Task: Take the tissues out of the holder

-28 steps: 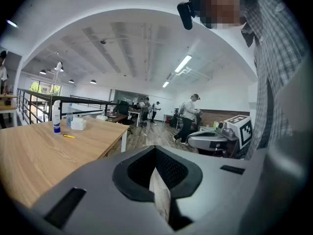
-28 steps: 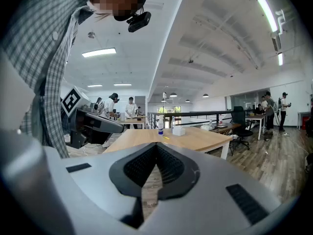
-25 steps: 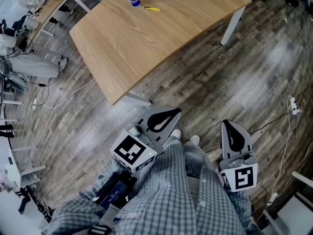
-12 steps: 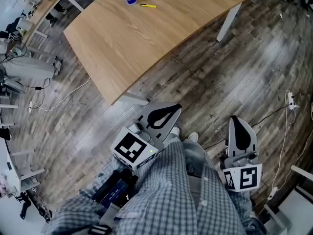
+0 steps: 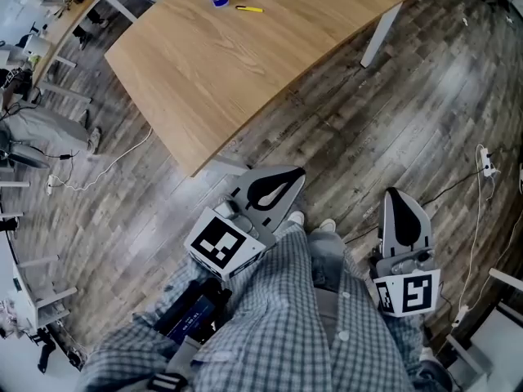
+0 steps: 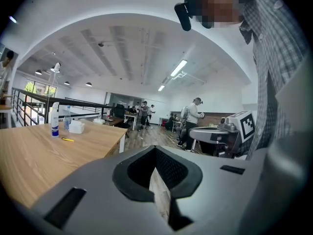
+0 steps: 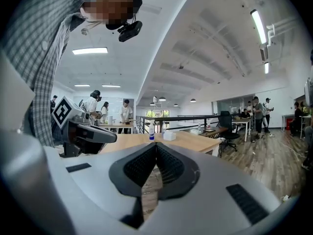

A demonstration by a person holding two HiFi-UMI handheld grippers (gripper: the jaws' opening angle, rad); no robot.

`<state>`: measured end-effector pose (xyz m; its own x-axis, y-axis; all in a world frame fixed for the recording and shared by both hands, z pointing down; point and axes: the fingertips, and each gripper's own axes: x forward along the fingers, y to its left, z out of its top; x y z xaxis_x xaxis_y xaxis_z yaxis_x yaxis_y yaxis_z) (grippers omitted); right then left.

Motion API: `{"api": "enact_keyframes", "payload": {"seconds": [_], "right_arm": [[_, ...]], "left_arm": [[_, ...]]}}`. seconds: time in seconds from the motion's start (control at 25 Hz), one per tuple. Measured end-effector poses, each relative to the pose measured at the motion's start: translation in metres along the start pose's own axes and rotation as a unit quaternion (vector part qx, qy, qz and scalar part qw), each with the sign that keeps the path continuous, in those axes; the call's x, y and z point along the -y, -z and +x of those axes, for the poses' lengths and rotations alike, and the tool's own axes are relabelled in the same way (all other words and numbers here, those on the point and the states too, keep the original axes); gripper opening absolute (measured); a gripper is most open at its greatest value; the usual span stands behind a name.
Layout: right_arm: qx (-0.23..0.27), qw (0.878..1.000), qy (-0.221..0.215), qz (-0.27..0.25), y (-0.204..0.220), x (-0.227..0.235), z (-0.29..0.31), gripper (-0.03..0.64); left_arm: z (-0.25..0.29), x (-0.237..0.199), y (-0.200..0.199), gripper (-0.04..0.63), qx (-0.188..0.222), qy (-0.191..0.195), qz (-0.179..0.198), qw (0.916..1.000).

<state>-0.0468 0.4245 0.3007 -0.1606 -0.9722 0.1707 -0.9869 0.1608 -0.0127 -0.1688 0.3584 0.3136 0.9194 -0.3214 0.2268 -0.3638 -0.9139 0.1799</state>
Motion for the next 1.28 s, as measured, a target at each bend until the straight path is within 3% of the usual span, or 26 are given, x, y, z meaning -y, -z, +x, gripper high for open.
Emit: {"api": "enact_keyframes", "payload": {"seconds": [0.6, 1.0, 1.28], "right_arm": [[-0.009, 1.000, 0.011, 0.001, 0.010, -0.033, 0.000, 0.011], [-0.013, 1.000, -0.004, 0.017, 0.018, -0.030, 0.010, 0.011], [-0.001, 1.000, -0.016, 0.009, 0.009, -0.003, 0.030, 0.011]], "left_arm": [[-0.028, -0.009, 0.012, 0.005, 0.007, 0.013, -0.004, 0.9999], [-0.029, -0.019, 0.011, 0.005, 0.005, 0.001, -0.001, 1.0000], [-0.005, -0.026, 0.004, 0.005, 0.002, -0.011, -0.002, 0.9999]]}}
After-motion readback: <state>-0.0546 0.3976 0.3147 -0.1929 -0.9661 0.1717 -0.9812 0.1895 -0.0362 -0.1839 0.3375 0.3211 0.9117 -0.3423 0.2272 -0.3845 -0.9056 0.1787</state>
